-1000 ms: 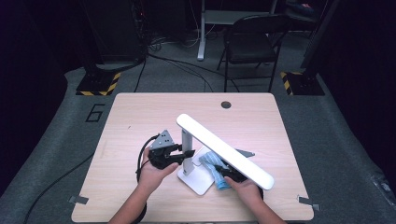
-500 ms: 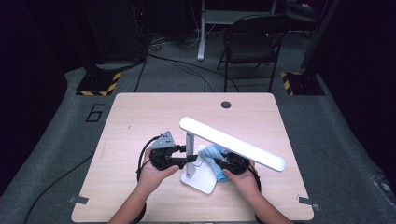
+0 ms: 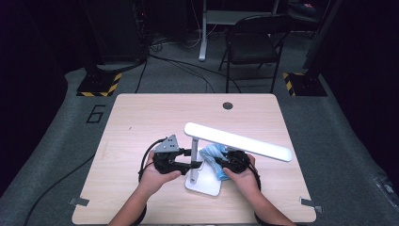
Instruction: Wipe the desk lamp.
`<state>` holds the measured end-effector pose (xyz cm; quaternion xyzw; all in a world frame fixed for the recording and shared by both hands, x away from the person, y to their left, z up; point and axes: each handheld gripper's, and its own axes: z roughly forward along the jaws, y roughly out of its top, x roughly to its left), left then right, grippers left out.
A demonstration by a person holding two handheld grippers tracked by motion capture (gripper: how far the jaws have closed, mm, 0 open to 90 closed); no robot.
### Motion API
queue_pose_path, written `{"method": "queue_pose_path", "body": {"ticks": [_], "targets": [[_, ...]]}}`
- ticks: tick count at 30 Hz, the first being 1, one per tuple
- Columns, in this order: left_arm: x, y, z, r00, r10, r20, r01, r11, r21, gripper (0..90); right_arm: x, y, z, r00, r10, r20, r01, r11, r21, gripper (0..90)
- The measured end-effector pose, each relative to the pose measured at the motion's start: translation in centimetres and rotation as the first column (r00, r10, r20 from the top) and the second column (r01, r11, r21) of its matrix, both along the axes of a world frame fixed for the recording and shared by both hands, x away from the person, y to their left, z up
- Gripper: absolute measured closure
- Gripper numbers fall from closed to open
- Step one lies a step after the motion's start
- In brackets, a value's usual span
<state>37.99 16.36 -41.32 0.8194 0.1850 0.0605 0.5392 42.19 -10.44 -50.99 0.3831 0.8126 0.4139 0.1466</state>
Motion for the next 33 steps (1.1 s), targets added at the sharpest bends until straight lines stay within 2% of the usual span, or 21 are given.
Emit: {"method": "queue_pose_path", "body": {"ticks": [1, 5, 6, 7, 8, 10, 11, 14, 16, 23, 26, 30, 33], "targets": [[0.0, 0.0, 0.0, 1.0, -0.007, 0.0, 0.007, 1.0, 0.003, 49.2, 0.2, 0.0, 0.0, 0.9999, 0.006, 0.011, -0.006, 1.0, -0.004, 65.5], [-0.1, -0.1, 0.1, 0.9995, -0.029, -0.007, 0.029, 0.9995, 0.008, 49.4, 0.3, 0.1, 0.0, 1.0, 0.001, 0.002, -0.001, 1.0, 0.006, 65.5], [-0.1, -0.2, 0.1, 0.9993, -0.035, -0.011, 0.035, 0.9994, 0.007, 49.4, 0.5, 0.1, 0.0, 0.9998, 0.013, 0.012, -0.013, 1.0, -0.007, 65.5], [-0.2, -0.3, 0.0, 0.9994, -0.035, -0.008, 0.035, 0.9994, 0.002, 49.4, 0.4, 0.1, 0.0, 1.0, 0.006, -0.001, -0.006, 1.0, -0.003, 65.5], [-0.2, -0.4, 0.0, 0.999, -0.044, -0.009, 0.044, 0.999, 0.001, 49.4, 0.5, 0.2, -0.1, 0.9999, 0.005, 0.009, -0.005, 1.0, 0.009, 65.5], [-0.3, -0.6, 0.0, 0.9987, -0.051, -0.008, 0.051, 0.9987, 0.003, 49.2, 0.5, 0.2, 0.1, 0.9999, 0.007, -0.013, -0.007, 1.0, -0.003, 65.5], [-0.3, -0.6, 0.0, 0.9984, -0.056, -0.009, 0.056, 0.9984, 0.003, 49.1, 0.7, 0.2, 0.1, 0.9998, 0.022, -0.003, -0.022, 1.0, -0.008, 65.5], [-0.4, -0.9, 0.0, 0.9977, -0.068, -0.006, 0.068, 0.9977, 0.007, 48.2, 0.9, 0.4, 0.1, 0.9998, 0.021, 0.002, -0.021, 1.0, -0.008, 65.5], [-0.5, -1.0, 0.0, 0.9975, -0.071, -0.01, 0.071, 0.9975, -0.005, 48.0, 0.9, 0.5, 0.1, 0.9997, 0.021, -0.012, -0.021, 1.0, -0.007, 65.5], [-0.4, -1.4, -0.2, 0.9934, -0.111, -0.026, 0.111, 0.9937, -0.014, 48.0, 1.1, 0.6, 0.1, 0.9997, 0.026, 0.0, -0.026, 1.0, -0.007, 65.4], [-0.5, -1.5, -0.2, 0.9942, -0.107, -0.016, 0.107, 0.9942, -0.014, 48.9, 1.1, 0.7, 0.1, 0.9996, 0.029, 0.0, -0.029, 1.0, -0.01, 65.3], [-0.8, -1.5, -0.1, 0.9951, -0.097, 0.021, 0.096, 0.9953, 0.012, 50.6, 1.1, 0.6, 0.2, 0.9994, 0.036, 0.003, -0.036, 0.999, -0.014, 64.6], [-1.0, -1.7, -0.1, 0.996, -0.08, 0.04, 0.079, 0.9968, 0.012, 51.2, 1.2, 0.4, 0.4, 0.9997, 0.023, 0.005, -0.023, 0.999, -0.025, 64.4]]}}
